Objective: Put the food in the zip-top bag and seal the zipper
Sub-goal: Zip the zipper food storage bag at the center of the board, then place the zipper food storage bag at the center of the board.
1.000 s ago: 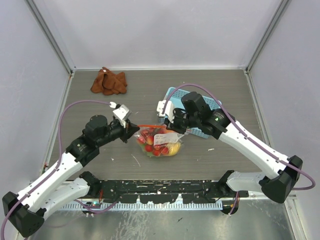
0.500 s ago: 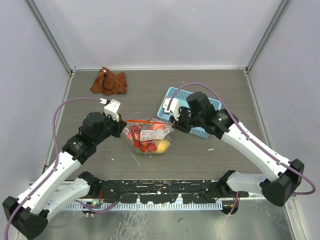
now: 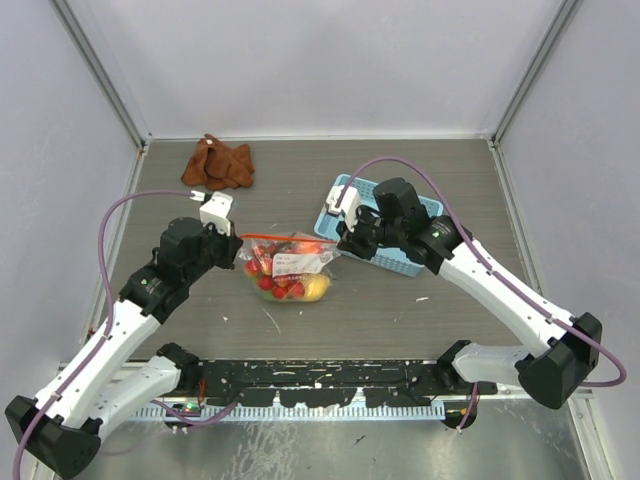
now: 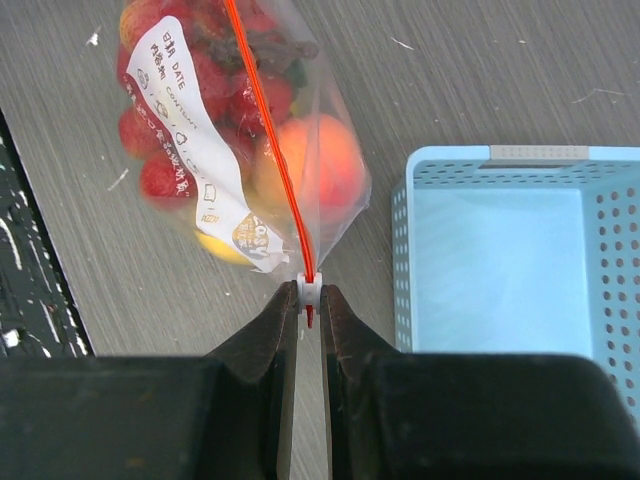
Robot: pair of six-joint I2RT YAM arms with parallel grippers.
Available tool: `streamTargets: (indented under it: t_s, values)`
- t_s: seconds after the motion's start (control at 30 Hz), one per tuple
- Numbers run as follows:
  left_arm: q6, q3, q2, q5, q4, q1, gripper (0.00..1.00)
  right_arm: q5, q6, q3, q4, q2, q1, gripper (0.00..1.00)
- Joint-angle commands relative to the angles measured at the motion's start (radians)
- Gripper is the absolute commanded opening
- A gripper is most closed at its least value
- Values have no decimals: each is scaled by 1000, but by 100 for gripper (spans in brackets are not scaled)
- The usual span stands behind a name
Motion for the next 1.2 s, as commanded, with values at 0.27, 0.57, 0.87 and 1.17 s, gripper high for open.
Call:
streamTargets:
  t_s: [0.27,0.57,0.87,1.17]
  values:
    - [154,130,39,-202,75,20,0,-42,28,173,200,155,-9,0]
    - [119,177,150,-281,91,21,0,124,52,119,475,219,-9,0]
    - [-47,47,14,-117,-80,21,3,-129,106,-89,400,146,42,3]
    - [-394,-89,-187,-72,-231,21,17,-126,224,-295,390,69,126,9]
